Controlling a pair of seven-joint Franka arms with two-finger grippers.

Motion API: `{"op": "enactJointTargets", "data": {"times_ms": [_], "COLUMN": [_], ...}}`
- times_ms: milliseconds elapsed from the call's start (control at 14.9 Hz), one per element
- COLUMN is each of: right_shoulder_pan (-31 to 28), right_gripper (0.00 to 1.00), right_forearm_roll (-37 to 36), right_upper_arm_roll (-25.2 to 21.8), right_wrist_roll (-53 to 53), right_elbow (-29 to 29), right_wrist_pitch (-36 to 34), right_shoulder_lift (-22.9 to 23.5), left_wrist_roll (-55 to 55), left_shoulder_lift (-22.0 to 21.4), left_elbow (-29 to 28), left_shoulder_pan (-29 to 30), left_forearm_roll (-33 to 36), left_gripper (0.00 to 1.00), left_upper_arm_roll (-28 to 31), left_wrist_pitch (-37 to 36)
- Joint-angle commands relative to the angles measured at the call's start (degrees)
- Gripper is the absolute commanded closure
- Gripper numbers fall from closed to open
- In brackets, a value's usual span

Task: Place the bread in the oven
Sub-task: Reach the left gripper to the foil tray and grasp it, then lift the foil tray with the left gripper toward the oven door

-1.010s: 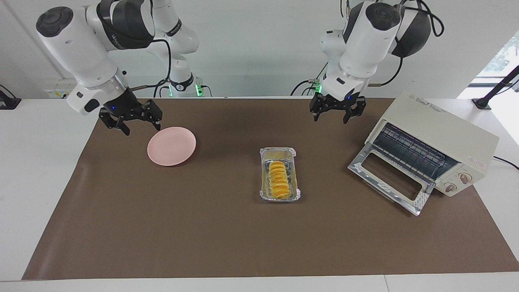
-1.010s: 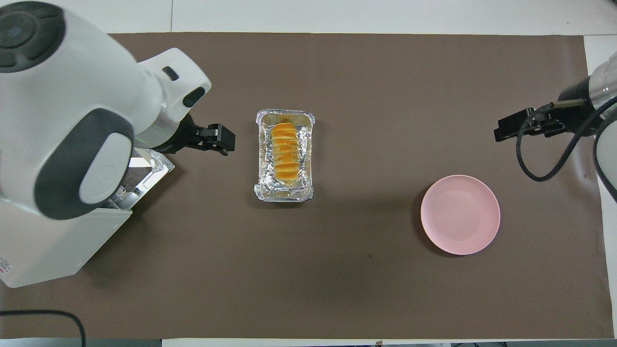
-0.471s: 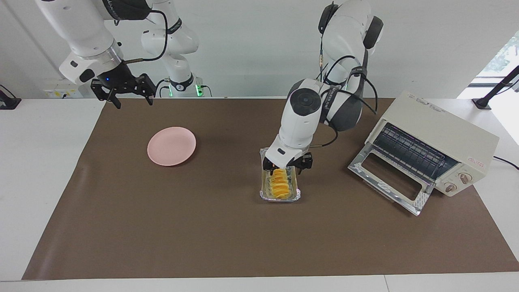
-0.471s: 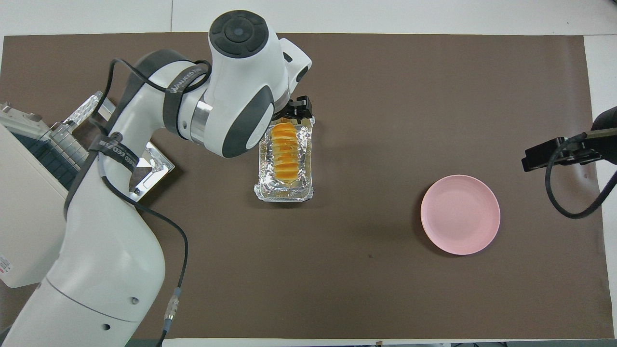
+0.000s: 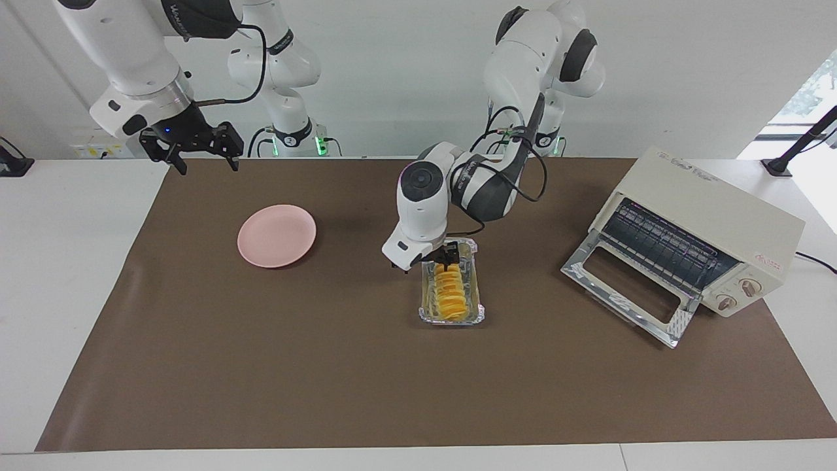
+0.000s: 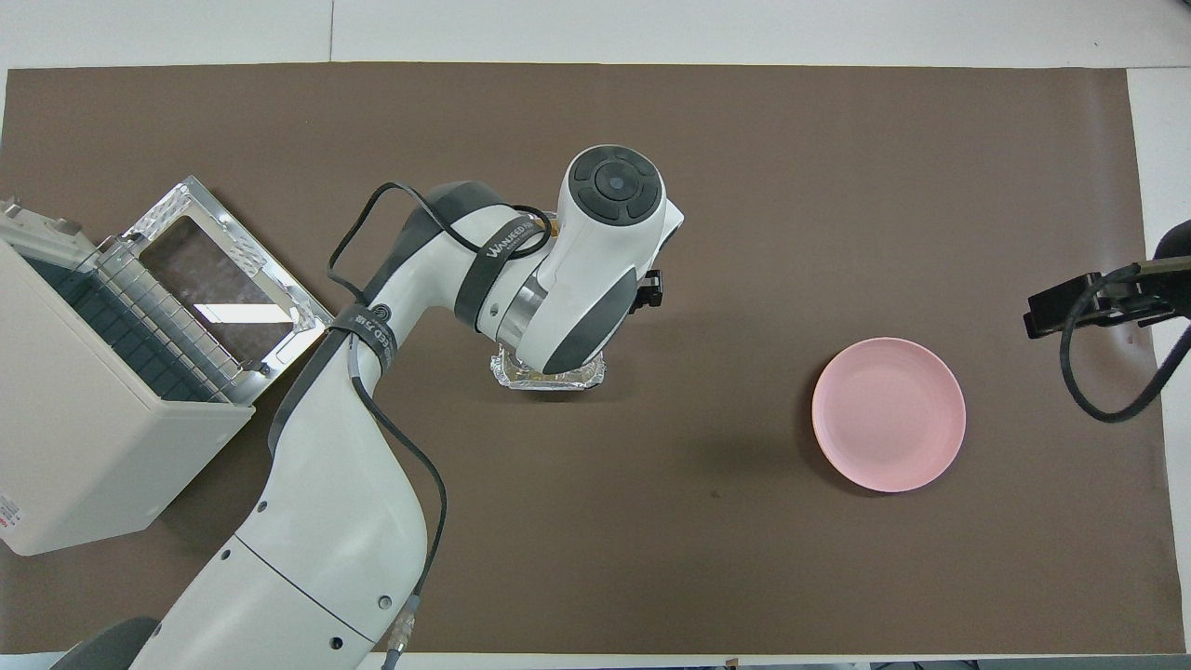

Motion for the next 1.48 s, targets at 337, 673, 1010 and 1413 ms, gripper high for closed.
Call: {"op": "enactJointTargets", "data": {"times_ms": [337, 673, 1010, 1413], "right_shoulder_pan": [-1.14, -1.67, -1.23, -1.32], "right_gripper": [0.00, 0.00, 0.00, 0.00], "right_forearm_roll": [-1.04, -1.04, -0.96, -0.96], "right_upper_arm_roll": [0.50, 0.41, 0.58, 0.59], "right_wrist_roll": [-1.39, -1.04, -1.21, -1.21], "right_elbow": [-1.83, -1.65, -1.65, -1.65], "right_wrist_pitch": [0.16, 0.16, -0.02, -0.01], "right_shoulder_lift": [-2.05, -2.05, -2.05, -2.05], "left_wrist_roll": [-3.60, -4.21, -5.62, -6.85], "left_shoulder_lift": [-5.20, -4.41, -3.26, -3.35], "left_elbow": [-10.07, -10.17, -9.99, -9.29], "left_shoulder_pan": [-1.27, -1.53, -1.80, -1.71], "left_forearm_roll": [0.97, 0.80, 0.89, 0.71], "left_gripper": [0.46, 0.49, 0.92, 1.00], "left_upper_arm_roll": [1.16, 1.16, 1.25, 1.51], "left_wrist_pitch": [8.15, 12.30, 12.30, 7.57]}}
